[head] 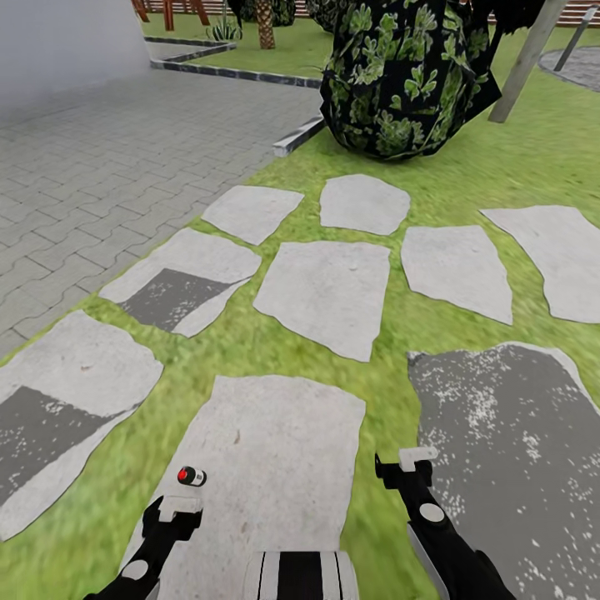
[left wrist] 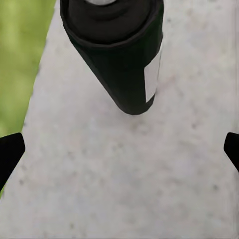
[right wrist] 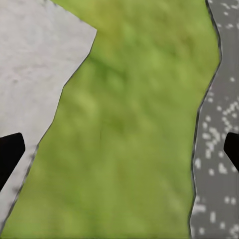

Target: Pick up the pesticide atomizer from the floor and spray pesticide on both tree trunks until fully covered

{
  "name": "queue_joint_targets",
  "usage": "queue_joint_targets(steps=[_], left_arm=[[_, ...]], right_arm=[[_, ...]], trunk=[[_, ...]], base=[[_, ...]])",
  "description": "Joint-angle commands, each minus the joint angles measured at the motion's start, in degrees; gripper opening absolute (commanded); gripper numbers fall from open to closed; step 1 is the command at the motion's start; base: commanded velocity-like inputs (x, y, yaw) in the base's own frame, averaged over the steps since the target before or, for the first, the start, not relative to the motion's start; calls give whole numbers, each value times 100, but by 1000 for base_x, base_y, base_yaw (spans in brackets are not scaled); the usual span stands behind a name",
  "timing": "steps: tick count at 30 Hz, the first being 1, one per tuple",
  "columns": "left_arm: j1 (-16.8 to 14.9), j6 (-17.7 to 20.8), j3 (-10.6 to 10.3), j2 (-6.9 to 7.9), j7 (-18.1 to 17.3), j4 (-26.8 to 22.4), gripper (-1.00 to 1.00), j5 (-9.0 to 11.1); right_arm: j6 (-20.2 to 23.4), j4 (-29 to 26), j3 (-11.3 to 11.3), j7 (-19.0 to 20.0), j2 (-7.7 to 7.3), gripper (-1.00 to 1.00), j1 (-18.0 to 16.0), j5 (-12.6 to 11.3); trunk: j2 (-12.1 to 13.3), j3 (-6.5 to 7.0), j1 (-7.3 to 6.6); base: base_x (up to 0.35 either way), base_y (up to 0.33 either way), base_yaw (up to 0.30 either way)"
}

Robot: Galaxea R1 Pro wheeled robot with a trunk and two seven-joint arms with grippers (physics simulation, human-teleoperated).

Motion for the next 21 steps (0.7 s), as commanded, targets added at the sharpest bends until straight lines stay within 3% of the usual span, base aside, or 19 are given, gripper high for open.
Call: queue_joint_targets(steps=[1,21], left_arm=[[0,-11,-2,0,0,4,100,0],[0,-75,37,-4,16,-4,100,38]], right_arm=[[2,-1,0,0,0,100,-1,0],[2,-8,0,0,0,100,0,3]], trunk=[[0,-1,0],[0,-3,0]], base=[[0,0,0],[60,0,0]])
